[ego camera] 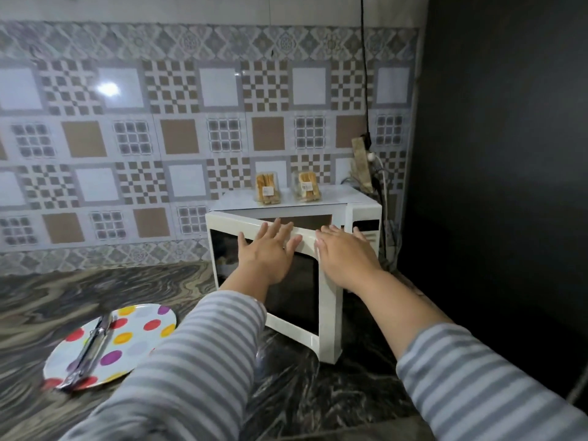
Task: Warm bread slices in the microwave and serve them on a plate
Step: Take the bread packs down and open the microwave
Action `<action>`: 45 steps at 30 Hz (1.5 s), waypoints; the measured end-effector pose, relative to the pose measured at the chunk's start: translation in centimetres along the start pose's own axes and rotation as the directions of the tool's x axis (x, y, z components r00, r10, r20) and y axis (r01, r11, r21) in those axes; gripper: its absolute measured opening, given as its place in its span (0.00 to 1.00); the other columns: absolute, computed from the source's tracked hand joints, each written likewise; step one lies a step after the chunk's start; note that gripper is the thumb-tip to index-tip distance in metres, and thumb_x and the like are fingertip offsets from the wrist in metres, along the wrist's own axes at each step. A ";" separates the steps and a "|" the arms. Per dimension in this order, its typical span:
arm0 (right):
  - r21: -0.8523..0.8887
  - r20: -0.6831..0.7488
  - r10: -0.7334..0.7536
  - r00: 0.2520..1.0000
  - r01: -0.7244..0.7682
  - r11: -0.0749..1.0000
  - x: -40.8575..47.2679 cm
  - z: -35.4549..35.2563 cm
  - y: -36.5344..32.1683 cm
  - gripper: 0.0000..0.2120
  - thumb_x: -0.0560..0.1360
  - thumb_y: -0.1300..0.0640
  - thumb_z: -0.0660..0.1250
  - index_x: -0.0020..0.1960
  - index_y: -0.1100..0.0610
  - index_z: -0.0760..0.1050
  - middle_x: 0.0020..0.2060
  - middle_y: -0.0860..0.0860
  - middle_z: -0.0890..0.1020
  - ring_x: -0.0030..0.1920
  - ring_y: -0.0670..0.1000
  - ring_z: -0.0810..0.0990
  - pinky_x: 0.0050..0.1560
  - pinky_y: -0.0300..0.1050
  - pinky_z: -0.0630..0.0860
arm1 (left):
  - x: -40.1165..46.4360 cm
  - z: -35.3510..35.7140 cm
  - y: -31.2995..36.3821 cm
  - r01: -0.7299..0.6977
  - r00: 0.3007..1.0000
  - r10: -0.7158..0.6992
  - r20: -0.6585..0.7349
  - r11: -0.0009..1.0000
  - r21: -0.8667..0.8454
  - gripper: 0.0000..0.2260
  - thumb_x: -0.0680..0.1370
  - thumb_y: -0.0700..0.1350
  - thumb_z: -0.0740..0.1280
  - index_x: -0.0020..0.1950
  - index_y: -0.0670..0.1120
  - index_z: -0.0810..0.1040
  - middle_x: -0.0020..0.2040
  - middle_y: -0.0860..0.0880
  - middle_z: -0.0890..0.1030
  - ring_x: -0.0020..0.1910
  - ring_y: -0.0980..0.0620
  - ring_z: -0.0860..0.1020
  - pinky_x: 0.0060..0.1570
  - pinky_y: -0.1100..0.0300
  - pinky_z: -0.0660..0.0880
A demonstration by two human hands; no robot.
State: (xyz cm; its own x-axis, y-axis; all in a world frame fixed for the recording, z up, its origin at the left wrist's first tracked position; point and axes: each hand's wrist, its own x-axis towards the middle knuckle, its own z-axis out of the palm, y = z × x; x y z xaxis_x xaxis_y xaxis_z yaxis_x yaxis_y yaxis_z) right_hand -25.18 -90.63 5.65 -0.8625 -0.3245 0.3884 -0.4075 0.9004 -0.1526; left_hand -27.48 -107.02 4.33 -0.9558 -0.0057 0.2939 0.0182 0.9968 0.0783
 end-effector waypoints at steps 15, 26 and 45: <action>-0.046 0.127 0.103 0.986 -0.098 0.994 -4.9 -1.8 -12.7 0.37 0.75 0.30 0.48 0.78 0.45 0.46 0.78 0.54 0.43 0.76 0.56 0.33 0.72 0.65 0.32 | -9.6 -6.6 -10.8 -0.005 0.990 0.009 0.140 1.000 -0.029 0.27 0.78 0.68 0.39 0.76 0.65 0.52 0.79 0.57 0.52 0.78 0.53 0.42 0.72 0.37 0.36; 0.023 0.132 -0.005 0.991 0.002 1.000 -4.1 -0.4 -18.0 0.36 0.76 0.31 0.48 0.79 0.47 0.47 0.78 0.53 0.45 0.77 0.54 0.35 0.72 0.65 0.33 | -10.0 -8.6 -15.7 0.011 0.977 -0.015 0.212 1.000 0.021 0.24 0.78 0.69 0.44 0.73 0.69 0.56 0.79 0.56 0.47 0.77 0.52 0.37 0.71 0.36 0.34; 0.231 0.111 0.182 0.977 -0.204 0.951 8.9 0.8 -3.4 0.17 0.78 0.50 0.61 0.65 0.49 0.73 0.62 0.51 0.77 0.59 0.55 0.77 0.52 0.45 0.73 | 4.5 -6.0 -7.3 0.046 0.997 -0.031 0.068 0.975 -0.216 0.23 0.78 0.55 0.64 0.72 0.55 0.67 0.73 0.48 0.68 0.71 0.46 0.66 0.71 0.49 0.63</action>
State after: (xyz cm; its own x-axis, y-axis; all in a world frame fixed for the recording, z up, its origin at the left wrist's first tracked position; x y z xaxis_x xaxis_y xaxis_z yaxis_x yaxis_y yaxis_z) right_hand -31.73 -96.81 8.91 -0.9503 -0.1851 0.2505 -0.2811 0.8559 -0.4341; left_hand -30.10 -114.77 10.81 -0.9738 -0.0314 0.2254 0.0376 0.9545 0.2958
